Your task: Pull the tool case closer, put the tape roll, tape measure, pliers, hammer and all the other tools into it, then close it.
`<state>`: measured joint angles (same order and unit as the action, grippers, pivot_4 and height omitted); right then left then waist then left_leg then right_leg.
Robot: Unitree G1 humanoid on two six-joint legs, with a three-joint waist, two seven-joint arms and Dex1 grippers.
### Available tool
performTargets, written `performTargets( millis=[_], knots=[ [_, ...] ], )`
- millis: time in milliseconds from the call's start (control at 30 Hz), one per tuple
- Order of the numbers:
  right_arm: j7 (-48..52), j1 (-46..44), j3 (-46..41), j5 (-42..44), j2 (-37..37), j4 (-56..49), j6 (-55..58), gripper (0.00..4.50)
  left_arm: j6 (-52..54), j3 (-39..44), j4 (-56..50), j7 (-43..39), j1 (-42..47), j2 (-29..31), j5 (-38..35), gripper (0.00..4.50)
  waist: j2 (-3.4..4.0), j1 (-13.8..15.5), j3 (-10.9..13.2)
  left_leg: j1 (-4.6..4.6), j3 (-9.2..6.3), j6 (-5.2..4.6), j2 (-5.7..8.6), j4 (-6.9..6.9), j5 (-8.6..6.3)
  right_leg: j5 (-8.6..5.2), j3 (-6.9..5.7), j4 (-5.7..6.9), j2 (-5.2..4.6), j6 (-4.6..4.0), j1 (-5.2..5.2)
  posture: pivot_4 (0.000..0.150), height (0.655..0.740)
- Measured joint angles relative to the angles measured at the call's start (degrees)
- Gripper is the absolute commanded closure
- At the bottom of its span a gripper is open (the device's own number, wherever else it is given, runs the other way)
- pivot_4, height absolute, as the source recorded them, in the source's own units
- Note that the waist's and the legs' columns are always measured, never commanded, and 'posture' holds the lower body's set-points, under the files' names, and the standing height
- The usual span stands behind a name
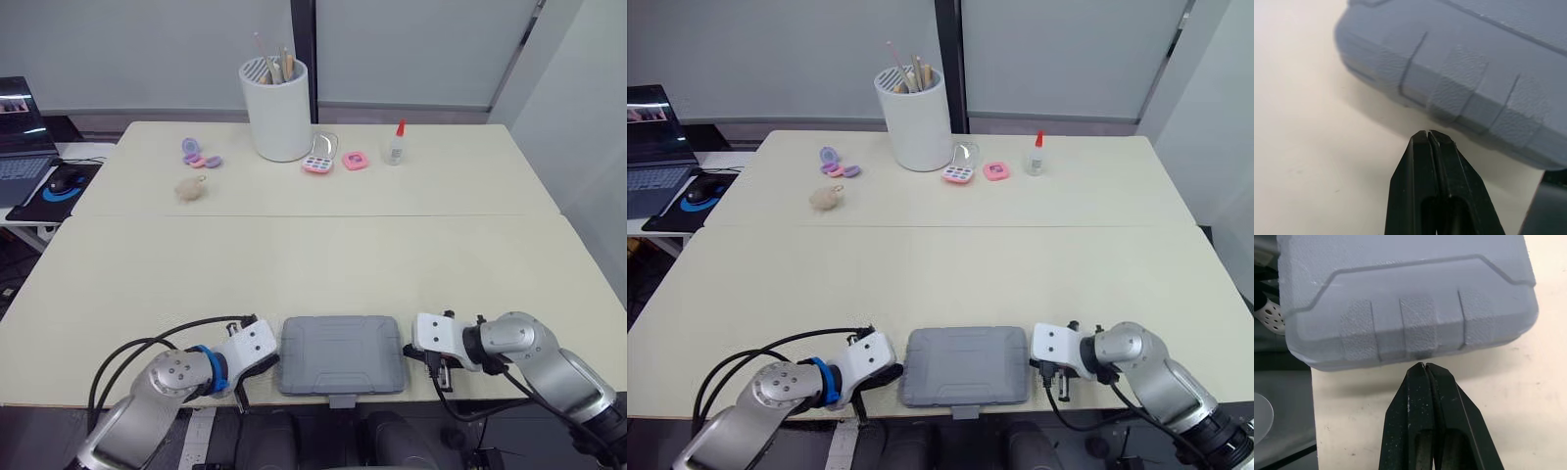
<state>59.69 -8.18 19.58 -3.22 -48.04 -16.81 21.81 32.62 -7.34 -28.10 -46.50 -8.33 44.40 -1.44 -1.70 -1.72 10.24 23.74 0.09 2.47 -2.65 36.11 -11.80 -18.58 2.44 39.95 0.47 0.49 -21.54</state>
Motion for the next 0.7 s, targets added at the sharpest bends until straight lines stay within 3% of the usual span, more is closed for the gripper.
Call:
performTargets(
  millis=[167, 467, 567, 700],
  knots=[
    [-2.17, -0.33, -10.88, 4.57, -0.37, 9.66, -6.60, 3.20, -9.00, 12.31, 5.04, -0.28, -1.77, 0.96, -3.32, 2.99, -0.02, 0.02, 0.01, -0.01, 0.01, 0.00, 0.00, -0.01, 0.00, 0.01, -0.01, -0.01, -0.02, -0.02, 0.02, 0.150, 0.7400],
    [-1.12, -9.87, -18.06, 10.73, 1.30, 25.24, -11.06, 0.83, -18.37, 25.73, 18.65, -1.80, -1.67, 2.08, -7.64, 0.16, -0.01, -0.15, 0.02, -0.08, 0.09, 0.00, -0.01, -0.02, 0.00, 0.02, 0.03, 0.01, -0.02, -0.03, 0.02, 0.150, 0.7400],
    [-1.14, -11.16, -18.25, 10.67, 1.31, 28.31, -12.92, 0.03, -19.44, 26.87, 21.14, -1.97, -0.29, 2.09, -8.57, 0.00, -0.01, 0.08, 0.01, -0.02, 0.06, 0.00, 0.00, -0.02, 0.00, 0.02, -0.02, 0.00, -0.04, -0.03, 0.01, 0.150, 0.7400],
    [-1.34, -11.51, -18.25, 9.88, 1.31, 30.20, -15.12, 0.03, -20.10, 27.67, 23.02, -1.84, 2.21, 2.76, -9.58, 0.00, -0.01, 0.10, 0.01, -0.01, 0.07, 0.00, 0.01, -0.02, 0.00, 0.02, 0.00, 0.01, -0.06, -0.03, 0.00, 0.150, 0.7400]
  ],
)
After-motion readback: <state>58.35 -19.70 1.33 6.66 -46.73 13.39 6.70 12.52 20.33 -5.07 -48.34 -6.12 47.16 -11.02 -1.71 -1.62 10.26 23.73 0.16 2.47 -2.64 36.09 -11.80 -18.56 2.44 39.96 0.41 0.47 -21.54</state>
